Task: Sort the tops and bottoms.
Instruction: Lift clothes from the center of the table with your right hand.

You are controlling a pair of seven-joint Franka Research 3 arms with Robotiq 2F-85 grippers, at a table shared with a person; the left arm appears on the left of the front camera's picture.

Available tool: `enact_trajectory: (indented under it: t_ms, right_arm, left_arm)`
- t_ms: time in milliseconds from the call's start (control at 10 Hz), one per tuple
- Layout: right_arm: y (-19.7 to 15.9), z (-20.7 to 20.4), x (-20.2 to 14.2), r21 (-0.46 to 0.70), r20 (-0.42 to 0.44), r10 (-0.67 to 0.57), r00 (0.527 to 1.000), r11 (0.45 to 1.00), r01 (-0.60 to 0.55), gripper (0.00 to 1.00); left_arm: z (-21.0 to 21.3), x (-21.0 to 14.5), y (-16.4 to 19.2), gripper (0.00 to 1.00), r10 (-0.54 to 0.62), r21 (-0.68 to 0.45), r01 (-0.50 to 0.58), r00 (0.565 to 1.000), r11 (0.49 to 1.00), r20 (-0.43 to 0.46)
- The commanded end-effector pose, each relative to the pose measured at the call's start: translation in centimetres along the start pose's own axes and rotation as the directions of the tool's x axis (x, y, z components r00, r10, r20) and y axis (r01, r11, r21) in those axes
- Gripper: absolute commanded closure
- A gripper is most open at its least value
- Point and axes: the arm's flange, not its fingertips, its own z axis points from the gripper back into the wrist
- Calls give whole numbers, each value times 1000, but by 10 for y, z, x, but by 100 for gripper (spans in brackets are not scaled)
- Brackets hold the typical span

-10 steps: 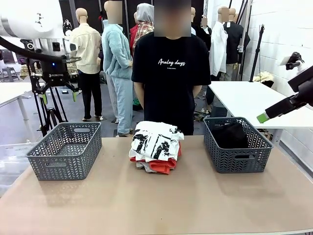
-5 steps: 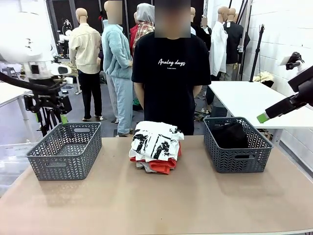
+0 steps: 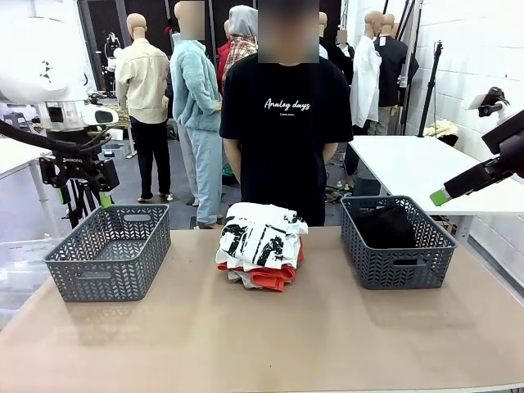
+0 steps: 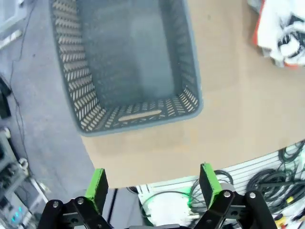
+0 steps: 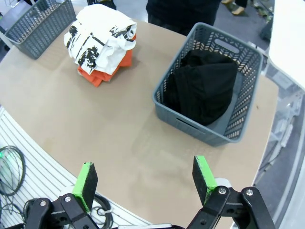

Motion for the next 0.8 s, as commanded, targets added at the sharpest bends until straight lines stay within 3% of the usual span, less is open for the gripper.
enact_trajectory:
  t_ms: [0,300,400,500,600,700]
  right_arm:
    - [1,-1,-1,22,4,-9,1000,1000,9,0]
    - [1,-1,-1,22,4,-9,1000,1000,9,0]
    - [1,-1,-1,22,4,-9,1000,1000,9,0]
    - [1,-1,-1,22,4,-9,1000,1000,9,0]
    - [1,-1,-1,22,4,-9,1000,1000,9,0]
    - [1,-1,-1,22,4,-9,1000,1000,9,0]
  left_arm:
    - [4,-18,8,0,-270,-73,281,954,957,126]
    - [16,-49,17,0,-437,-233,481,873,845,215]
    - [16,-52,18,0,-417,-266,471,878,841,235]
    - [15,-57,17,0,-439,-288,519,847,805,300]
    - [14,-59,14,0,-455,-261,540,830,800,322]
    - [14,-56,10,0,-459,-239,528,839,815,291]
